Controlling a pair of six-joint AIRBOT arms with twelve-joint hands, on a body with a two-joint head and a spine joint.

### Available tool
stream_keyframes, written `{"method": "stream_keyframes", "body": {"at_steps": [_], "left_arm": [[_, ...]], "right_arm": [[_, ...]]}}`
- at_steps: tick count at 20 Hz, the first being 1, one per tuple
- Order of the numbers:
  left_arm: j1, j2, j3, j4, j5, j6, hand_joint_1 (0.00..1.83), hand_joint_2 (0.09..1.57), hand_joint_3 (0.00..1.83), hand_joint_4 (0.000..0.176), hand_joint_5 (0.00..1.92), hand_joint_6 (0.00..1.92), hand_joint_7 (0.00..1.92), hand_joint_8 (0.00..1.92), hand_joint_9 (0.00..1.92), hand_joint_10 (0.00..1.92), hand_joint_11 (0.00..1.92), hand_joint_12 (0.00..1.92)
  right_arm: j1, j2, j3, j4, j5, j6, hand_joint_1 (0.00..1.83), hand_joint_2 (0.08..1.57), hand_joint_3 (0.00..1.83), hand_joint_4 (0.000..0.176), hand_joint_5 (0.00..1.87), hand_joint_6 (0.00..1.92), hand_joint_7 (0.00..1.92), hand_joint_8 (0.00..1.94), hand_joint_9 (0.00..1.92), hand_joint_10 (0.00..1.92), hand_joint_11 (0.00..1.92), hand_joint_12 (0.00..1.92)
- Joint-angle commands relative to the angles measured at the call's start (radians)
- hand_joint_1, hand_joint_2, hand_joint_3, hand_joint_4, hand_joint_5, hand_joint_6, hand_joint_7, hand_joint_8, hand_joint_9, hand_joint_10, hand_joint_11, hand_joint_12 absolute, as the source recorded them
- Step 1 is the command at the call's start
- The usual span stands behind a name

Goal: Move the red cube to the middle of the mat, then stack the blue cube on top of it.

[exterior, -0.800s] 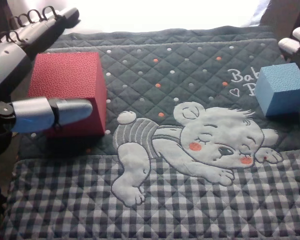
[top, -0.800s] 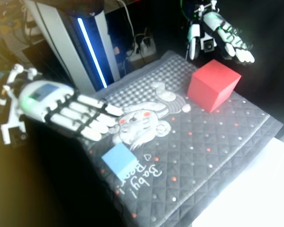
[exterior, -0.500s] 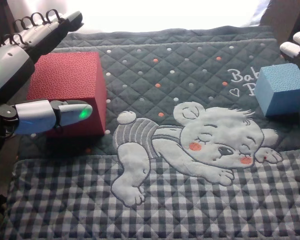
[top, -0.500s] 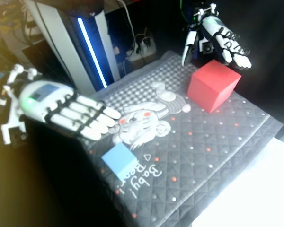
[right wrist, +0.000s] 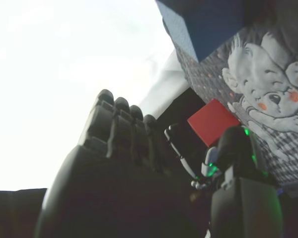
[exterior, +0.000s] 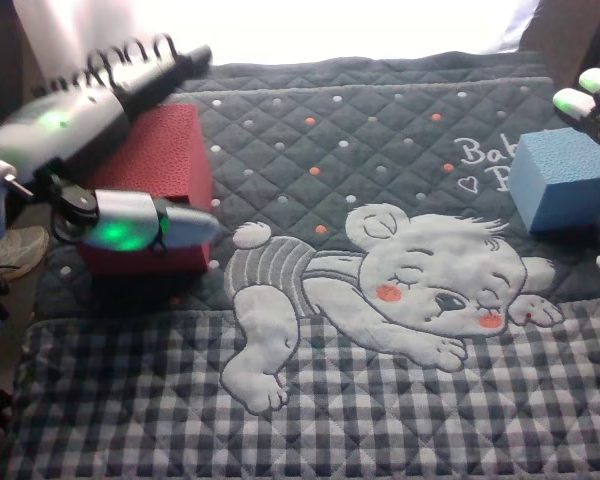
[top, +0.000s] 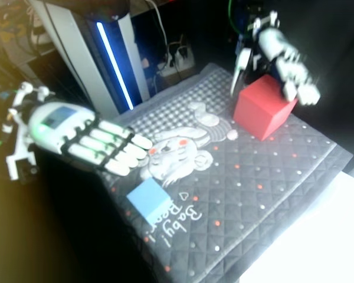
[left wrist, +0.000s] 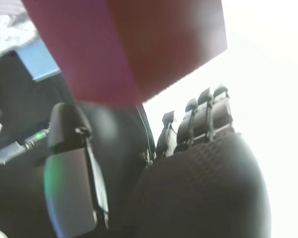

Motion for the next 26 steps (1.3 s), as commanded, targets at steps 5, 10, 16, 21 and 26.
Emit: {"method": "stream_keyframes", "body": {"at_steps": [5,10,16,21,26], "left_arm": [[-0.013,-0.004,0.012,-0.008,-0.059,-0.012,1.22,1.00,0.00,0.096,0.28,0.03,0.25,0.07,0.13,0.36,0.00,0.92],[-0.013,0.024,-0.024,0.029,-0.129,-0.015,1.44,1.07,0.02,0.174,0.11,1.66,0.00,1.68,0.09,1.88,0.33,1.92],[-0.012,0.063,-0.080,0.182,-0.314,-0.122,1.28,1.11,0.03,0.160,0.00,1.60,0.00,1.58,0.00,1.78,0.08,1.92],[-0.057,0.032,-0.088,0.270,-0.379,-0.171,1.31,1.13,0.02,0.118,0.08,1.43,0.00,1.43,0.01,1.69,0.14,1.92],[-0.126,-0.090,-0.017,0.321,-0.269,-0.257,1.25,1.13,0.00,0.040,0.09,1.32,0.01,1.52,0.10,1.80,0.21,1.92]], "right_arm": [[-0.003,0.003,0.003,-0.006,0.123,0.012,0.55,1.23,0.01,0.000,0.00,0.00,0.00,0.00,0.00,0.00,0.00,0.00],[-0.005,0.002,0.004,-0.005,0.124,0.014,0.58,1.23,0.01,0.000,0.00,0.00,0.00,0.00,0.00,0.00,0.00,0.00],[-0.006,-0.001,0.007,-0.004,0.124,0.016,0.56,1.25,0.01,0.000,0.00,0.00,0.00,0.00,0.00,0.00,0.00,0.00],[-0.007,-0.001,0.008,0.005,0.127,0.016,0.55,1.27,0.01,0.000,0.00,0.00,0.00,0.00,0.00,0.00,0.00,0.00],[-0.012,-0.001,0.008,0.010,0.135,0.016,0.55,1.28,0.01,0.000,0.00,0.00,0.00,0.00,0.00,0.00,0.00,0.00]]}}
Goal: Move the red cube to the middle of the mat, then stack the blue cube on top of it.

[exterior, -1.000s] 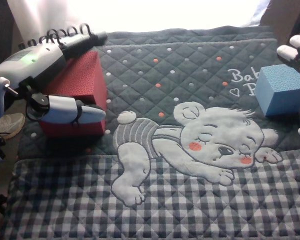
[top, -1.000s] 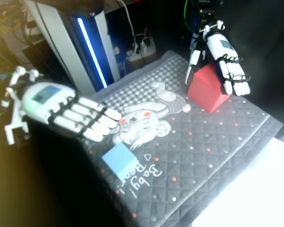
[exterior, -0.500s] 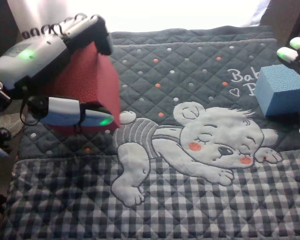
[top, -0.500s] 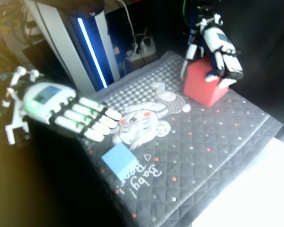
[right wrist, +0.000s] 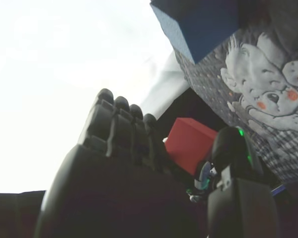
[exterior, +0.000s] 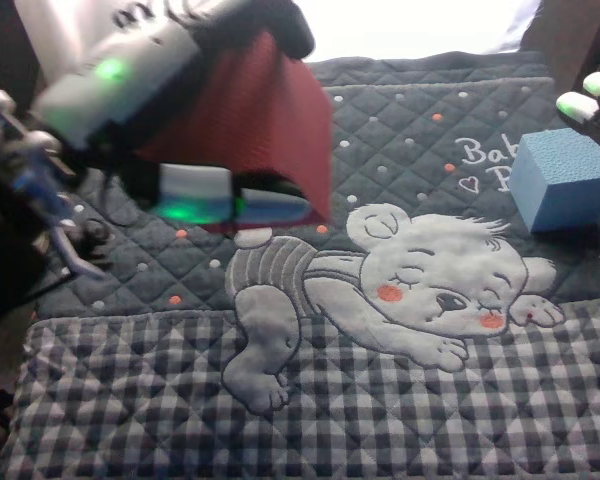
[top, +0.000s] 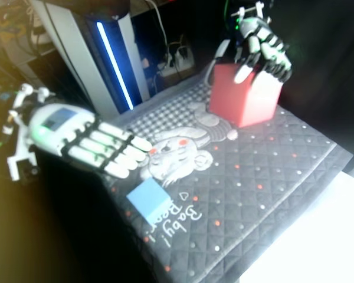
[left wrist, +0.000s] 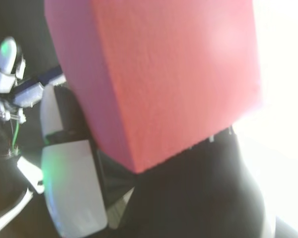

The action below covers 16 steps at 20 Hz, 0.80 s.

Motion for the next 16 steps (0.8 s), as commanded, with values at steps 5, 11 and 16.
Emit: {"method": "stream_keyframes", "body": {"at_steps": [5,11,16], "left_arm": [[-0.044,-0.069,0.045,0.029,0.003,-0.050,1.32,1.08,0.00,0.039,0.14,1.32,0.03,1.49,0.06,1.70,0.14,1.92],[-0.051,-0.092,0.057,0.052,0.063,-0.056,0.74,1.09,0.00,0.121,0.00,0.06,0.01,0.05,0.00,0.14,0.00,1.28],[-0.049,-0.092,0.056,0.055,0.058,-0.059,0.58,0.90,0.00,0.176,0.00,0.00,0.00,0.00,0.00,0.00,0.00,0.00]], "right_arm": [[0.006,0.003,0.005,-0.003,0.127,0.001,0.38,1.36,0.03,0.012,0.00,0.00,0.00,0.00,0.00,0.00,0.00,0.00],[0.005,0.003,0.005,-0.002,0.129,0.001,0.61,1.57,0.03,0.051,0.00,0.00,0.00,0.00,0.00,0.00,0.00,0.00],[0.005,0.004,0.005,-0.001,0.129,0.002,0.72,1.55,0.04,0.042,0.00,0.00,0.00,0.00,0.00,0.00,0.00,0.00]]}}
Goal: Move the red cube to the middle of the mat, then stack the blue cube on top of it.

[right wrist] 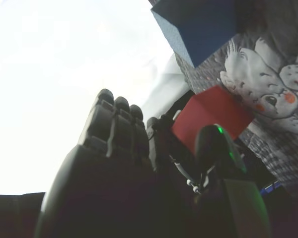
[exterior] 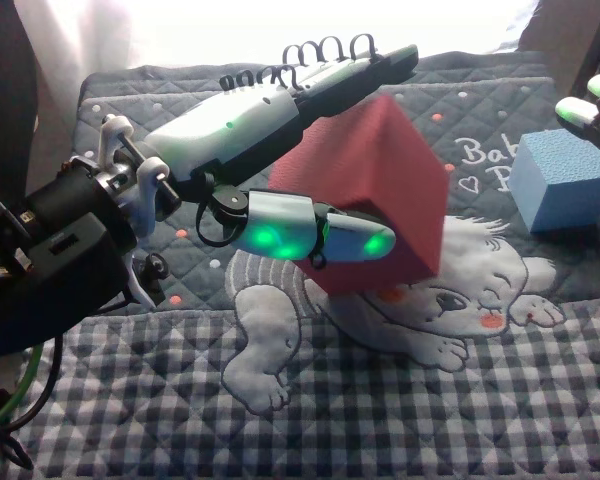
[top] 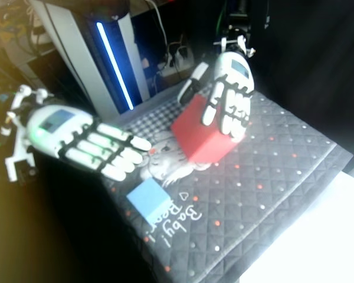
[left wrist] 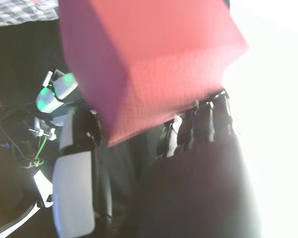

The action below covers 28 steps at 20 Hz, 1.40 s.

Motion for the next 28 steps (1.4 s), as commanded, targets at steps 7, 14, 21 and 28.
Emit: {"method": "stream_keyframes", "body": {"at_steps": [7,14,21,28], "left_arm": [[0.132,0.153,-0.086,-0.161,-0.402,0.062,0.60,1.01,0.02,0.176,0.00,0.00,0.00,0.00,0.00,0.00,0.00,0.00],[0.266,0.228,-0.147,-0.278,-0.564,0.100,0.64,1.03,0.02,0.103,0.00,0.00,0.00,0.00,0.00,0.00,0.00,0.00],[0.348,0.236,-0.170,-0.345,-0.644,0.100,0.64,1.04,0.01,0.096,0.00,0.00,0.00,0.00,0.00,0.00,0.00,0.00],[0.407,0.236,-0.188,-0.391,-0.718,0.100,0.68,1.04,0.01,0.134,0.00,0.00,0.00,0.00,0.00,0.00,0.00,0.00]], "right_arm": [[0.006,0.005,0.058,-0.039,0.105,0.180,0.83,1.41,0.00,0.011,0.00,0.00,0.00,0.00,0.00,0.00,0.00,0.00],[0.062,-0.031,0.164,-0.034,-0.030,0.326,0.90,1.17,0.00,0.000,0.00,0.00,0.05,0.01,0.15,0.06,0.00,0.90],[0.211,-0.181,0.336,-0.027,-0.264,0.390,1.01,1.16,0.01,0.000,0.00,0.00,0.09,0.00,0.04,0.40,0.00,0.63],[0.308,-0.254,0.407,-0.010,-0.428,0.290,1.34,1.22,0.00,0.000,0.63,1.83,0.69,1.81,0.64,1.85,0.70,1.87]]}}
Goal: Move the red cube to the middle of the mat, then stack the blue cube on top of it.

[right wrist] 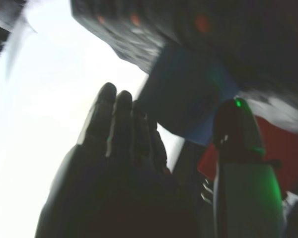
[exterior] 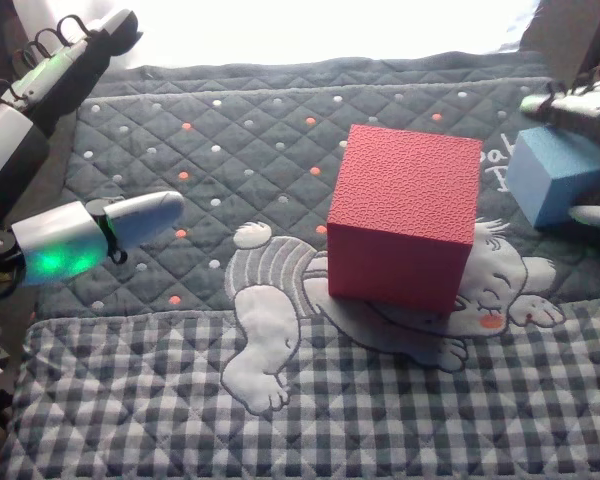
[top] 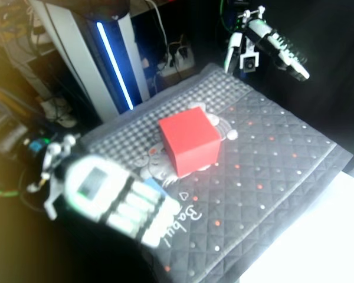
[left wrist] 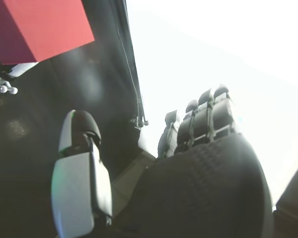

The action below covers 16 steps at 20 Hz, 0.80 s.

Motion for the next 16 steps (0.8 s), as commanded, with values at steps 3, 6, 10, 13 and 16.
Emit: {"method": "stream_keyframes", "body": {"at_steps": [3,6,10,13,16], "left_arm": [[0.008,0.005,-0.003,0.000,-0.144,-0.003,0.67,1.05,0.01,0.119,0.00,0.00,0.00,0.00,0.00,0.00,0.00,0.00],[0.008,0.005,-0.003,0.000,-0.142,-0.003,0.65,1.06,0.01,0.126,0.00,0.00,0.00,0.00,0.00,0.00,0.00,0.00],[0.011,0.005,-0.003,-0.005,-0.145,-0.004,0.66,1.07,0.01,0.116,0.00,0.00,0.00,0.00,0.00,0.00,0.00,0.00],[0.016,0.005,-0.003,-0.008,-0.152,-0.004,0.67,1.06,0.00,0.160,0.00,0.00,0.00,0.00,0.00,0.00,0.00,0.00],[0.019,0.005,0.001,-0.015,-0.157,-0.004,0.68,1.05,0.00,0.161,0.00,0.00,0.00,0.00,0.00,0.00,0.00,0.00]], "right_arm": [[0.052,0.019,-0.025,-0.071,0.072,-0.007,1.42,1.23,0.00,0.000,0.97,1.92,1.12,1.94,1.22,1.92,1.33,1.92],[0.138,0.095,-0.060,-0.254,-0.006,0.088,1.33,1.03,0.67,0.000,0.98,1.92,0.67,1.94,0.99,1.92,1.09,1.92],[0.263,0.169,-0.138,-0.390,-0.047,0.098,1.34,1.05,0.53,0.000,0.77,1.89,0.95,1.94,1.11,1.92,1.26,1.92],[0.339,0.193,-0.176,-0.592,-0.034,0.266,0.94,1.35,0.24,0.000,0.42,1.90,1.00,1.94,1.17,1.92,1.21,1.92],[0.387,0.193,-0.203,-0.730,-0.026,0.355,1.47,1.19,0.11,0.000,0.40,1.80,1.11,1.94,1.23,1.92,1.24,1.92]]}}
